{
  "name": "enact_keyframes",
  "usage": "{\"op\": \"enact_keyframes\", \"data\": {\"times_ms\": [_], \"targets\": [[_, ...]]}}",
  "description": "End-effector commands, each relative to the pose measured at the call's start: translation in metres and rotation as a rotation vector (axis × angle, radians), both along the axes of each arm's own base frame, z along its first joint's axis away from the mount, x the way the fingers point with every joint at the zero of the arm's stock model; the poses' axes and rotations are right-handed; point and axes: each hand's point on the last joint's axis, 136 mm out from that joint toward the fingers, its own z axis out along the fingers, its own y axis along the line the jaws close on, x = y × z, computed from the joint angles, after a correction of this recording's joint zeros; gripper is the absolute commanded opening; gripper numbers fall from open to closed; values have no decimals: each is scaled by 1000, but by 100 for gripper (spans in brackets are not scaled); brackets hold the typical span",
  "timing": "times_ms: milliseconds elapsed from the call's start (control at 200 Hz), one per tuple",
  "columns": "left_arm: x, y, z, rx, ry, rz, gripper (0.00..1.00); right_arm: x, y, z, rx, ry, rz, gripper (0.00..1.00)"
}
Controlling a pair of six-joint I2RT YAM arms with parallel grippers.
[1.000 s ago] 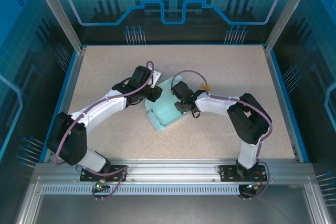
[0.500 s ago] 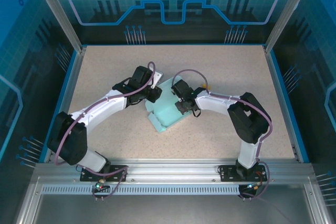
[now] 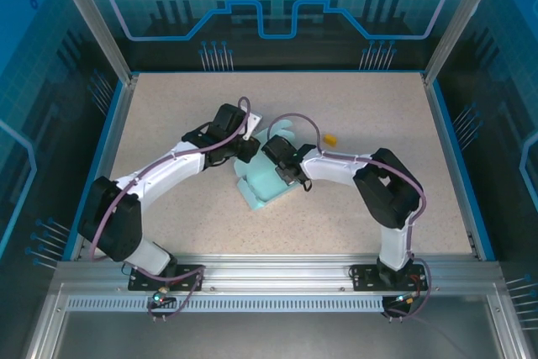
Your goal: Fold the paper box
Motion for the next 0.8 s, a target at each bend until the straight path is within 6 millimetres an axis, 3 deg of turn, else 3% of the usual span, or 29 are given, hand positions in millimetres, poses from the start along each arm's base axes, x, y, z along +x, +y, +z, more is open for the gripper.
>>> {"op": "enact_keyframes", "data": {"times_ms": [0,135,315,795], "targets": [[13,1,18,-7,-46,30,23,-25,-44,-36,-238,89,-46,6],[15,1,19,4,-50,30,22,-26,-31,-34,-141,125,-17,7],[15,2,20,20,-64,15,20,-22,-11,-13,54,174,7,15],[12,1,19,33,-80,-23,20,-13,-5,23,241,231,17,42]]}}
